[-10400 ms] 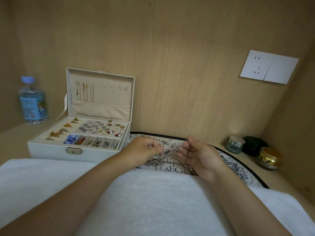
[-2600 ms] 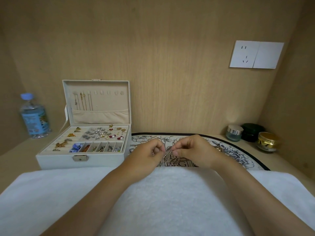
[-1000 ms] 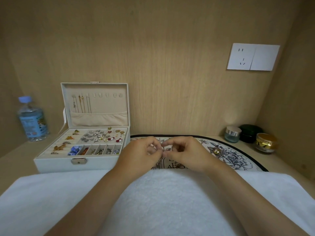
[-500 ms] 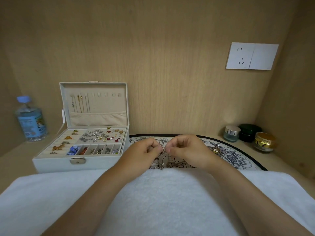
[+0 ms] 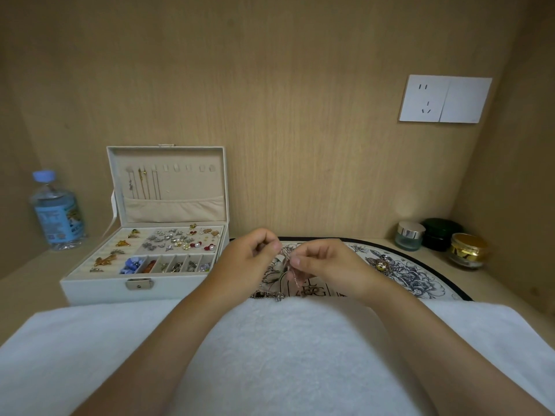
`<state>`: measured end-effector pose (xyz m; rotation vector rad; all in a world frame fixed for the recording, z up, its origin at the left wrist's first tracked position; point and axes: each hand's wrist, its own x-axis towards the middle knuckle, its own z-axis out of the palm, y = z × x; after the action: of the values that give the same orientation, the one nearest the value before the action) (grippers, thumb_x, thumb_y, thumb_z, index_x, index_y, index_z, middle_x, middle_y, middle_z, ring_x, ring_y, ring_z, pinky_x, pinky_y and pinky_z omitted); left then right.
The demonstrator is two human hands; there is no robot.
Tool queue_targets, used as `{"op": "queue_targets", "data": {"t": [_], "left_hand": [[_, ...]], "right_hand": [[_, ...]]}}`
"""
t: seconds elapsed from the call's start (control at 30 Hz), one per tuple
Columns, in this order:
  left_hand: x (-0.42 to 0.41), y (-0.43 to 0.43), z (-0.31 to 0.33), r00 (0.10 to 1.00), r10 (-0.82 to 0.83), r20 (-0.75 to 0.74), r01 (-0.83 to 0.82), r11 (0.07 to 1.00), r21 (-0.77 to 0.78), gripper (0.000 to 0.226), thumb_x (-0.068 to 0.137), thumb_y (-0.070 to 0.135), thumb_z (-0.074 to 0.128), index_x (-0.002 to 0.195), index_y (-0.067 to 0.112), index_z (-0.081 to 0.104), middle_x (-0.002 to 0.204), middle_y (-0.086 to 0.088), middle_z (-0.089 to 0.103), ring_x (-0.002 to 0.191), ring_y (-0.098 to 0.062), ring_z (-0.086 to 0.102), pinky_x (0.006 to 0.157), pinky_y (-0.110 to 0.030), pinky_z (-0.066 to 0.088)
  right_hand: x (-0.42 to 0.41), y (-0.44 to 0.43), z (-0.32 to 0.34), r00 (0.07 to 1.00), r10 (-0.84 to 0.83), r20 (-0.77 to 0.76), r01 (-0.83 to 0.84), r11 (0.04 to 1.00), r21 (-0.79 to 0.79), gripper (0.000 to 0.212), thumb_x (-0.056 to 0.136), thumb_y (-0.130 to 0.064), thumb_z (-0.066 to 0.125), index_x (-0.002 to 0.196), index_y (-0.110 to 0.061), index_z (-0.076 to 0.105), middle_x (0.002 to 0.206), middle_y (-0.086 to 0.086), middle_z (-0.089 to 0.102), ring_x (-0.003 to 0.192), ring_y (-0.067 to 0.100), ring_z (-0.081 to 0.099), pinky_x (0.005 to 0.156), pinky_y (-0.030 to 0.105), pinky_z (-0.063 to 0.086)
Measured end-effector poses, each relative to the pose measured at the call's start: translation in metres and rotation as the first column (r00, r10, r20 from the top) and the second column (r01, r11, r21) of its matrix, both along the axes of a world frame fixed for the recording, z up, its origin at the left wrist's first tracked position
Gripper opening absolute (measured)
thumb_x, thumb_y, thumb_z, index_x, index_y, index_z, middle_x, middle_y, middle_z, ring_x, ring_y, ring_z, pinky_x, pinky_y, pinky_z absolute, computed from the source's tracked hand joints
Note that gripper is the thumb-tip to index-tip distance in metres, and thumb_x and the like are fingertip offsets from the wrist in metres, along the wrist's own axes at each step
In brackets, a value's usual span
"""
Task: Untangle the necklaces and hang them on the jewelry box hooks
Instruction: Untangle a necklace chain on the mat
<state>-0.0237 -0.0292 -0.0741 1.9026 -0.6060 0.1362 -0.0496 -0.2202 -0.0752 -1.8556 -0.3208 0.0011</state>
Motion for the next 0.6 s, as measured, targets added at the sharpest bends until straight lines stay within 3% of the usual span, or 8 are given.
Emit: {"op": "queue_targets", "data": {"t": [0.13, 0.23, 0.3, 0.37, 0.5, 0.6], "left_hand": [[0.005, 0.007, 0.003, 0.986, -0.046, -0.161, 0.028, 0.993, -0.115, 0.032, 0.101, 0.017, 0.048, 0.071, 0.021, 0.058, 0.066, -0.001, 0.06, 0.062, -0.018, 0.061, 0.071, -0.043, 0.051], [0.001, 0.003, 0.006, 0.955, -0.176, -0.239, 0.097, 0.946, -0.308, 0.027, 0.103, 0.01, 0.044, 0.08, 0.006, 0.056, 0.07, -0.008, 0.057, 0.058, -0.019, 0.053, 0.058, -0.034, 0.05], [-0.001, 0.001, 0.007, 0.945, -0.22, -0.242, 0.124, 0.926, -0.356, 0.026, 0.104, 0.01, 0.042, 0.083, 0.003, 0.056, 0.071, -0.008, 0.059, 0.056, -0.018, 0.05, 0.054, -0.031, 0.047], [-0.002, 0.0, 0.006, 0.941, -0.236, -0.242, 0.14, 0.924, -0.356, 0.025, 0.104, 0.01, 0.042, 0.085, 0.001, 0.056, 0.072, -0.008, 0.063, 0.054, -0.017, 0.048, 0.052, -0.03, 0.045], [0.0, 0.0, 0.006, 0.921, -0.246, -0.302, 0.131, 0.926, -0.354, 0.024, 0.103, 0.013, 0.043, 0.084, 0.007, 0.055, 0.061, -0.003, 0.051, 0.049, -0.013, 0.036, 0.045, -0.025, 0.03], [0.004, 0.004, 0.008, 0.954, -0.097, -0.285, 0.046, 0.982, -0.183, 0.024, 0.101, 0.018, 0.051, 0.079, 0.013, 0.06, 0.051, 0.006, 0.038, 0.045, -0.008, 0.031, 0.042, -0.018, 0.025]], "right_hand": [[0.004, -0.002, -0.002, 0.994, -0.107, 0.0, 0.107, 0.99, 0.096, 0.01, 0.092, -0.005, 0.066, 0.094, -0.004, 0.076, 0.078, 0.004, 0.074, 0.071, 0.012, 0.067, 0.075, 0.027, 0.058], [0.003, -0.002, -0.003, 0.994, -0.109, 0.0, 0.109, 0.992, 0.056, 0.01, 0.091, -0.012, 0.071, 0.097, -0.006, 0.076, 0.09, 0.007, 0.077, 0.085, 0.015, 0.069, 0.088, 0.03, 0.057], [0.002, 0.001, -0.004, 0.997, -0.078, -0.008, 0.079, 0.996, 0.048, 0.018, 0.088, -0.014, 0.075, 0.104, -0.008, 0.074, 0.098, 0.007, 0.077, 0.091, 0.013, 0.07, 0.089, 0.026, 0.055], [0.001, 0.006, -0.007, 1.0, -0.029, -0.004, 0.029, 0.998, 0.05, 0.02, 0.087, -0.012, 0.075, 0.106, -0.006, 0.073, 0.098, 0.009, 0.077, 0.094, 0.015, 0.072, 0.09, 0.025, 0.054], [0.001, 0.007, -0.006, 0.998, -0.066, 0.005, 0.066, 0.996, 0.055, 0.003, 0.089, -0.008, 0.072, 0.092, -0.008, 0.074, 0.075, 0.0, 0.071, 0.07, 0.01, 0.063, 0.072, 0.021, 0.05], [0.0, 0.004, 0.0, 0.995, -0.097, 0.009, 0.097, 0.994, 0.046, 0.008, 0.091, -0.012, 0.07, 0.085, -0.015, 0.074, 0.072, -0.008, 0.07, 0.065, 0.002, 0.059, 0.07, 0.019, 0.046]]}}
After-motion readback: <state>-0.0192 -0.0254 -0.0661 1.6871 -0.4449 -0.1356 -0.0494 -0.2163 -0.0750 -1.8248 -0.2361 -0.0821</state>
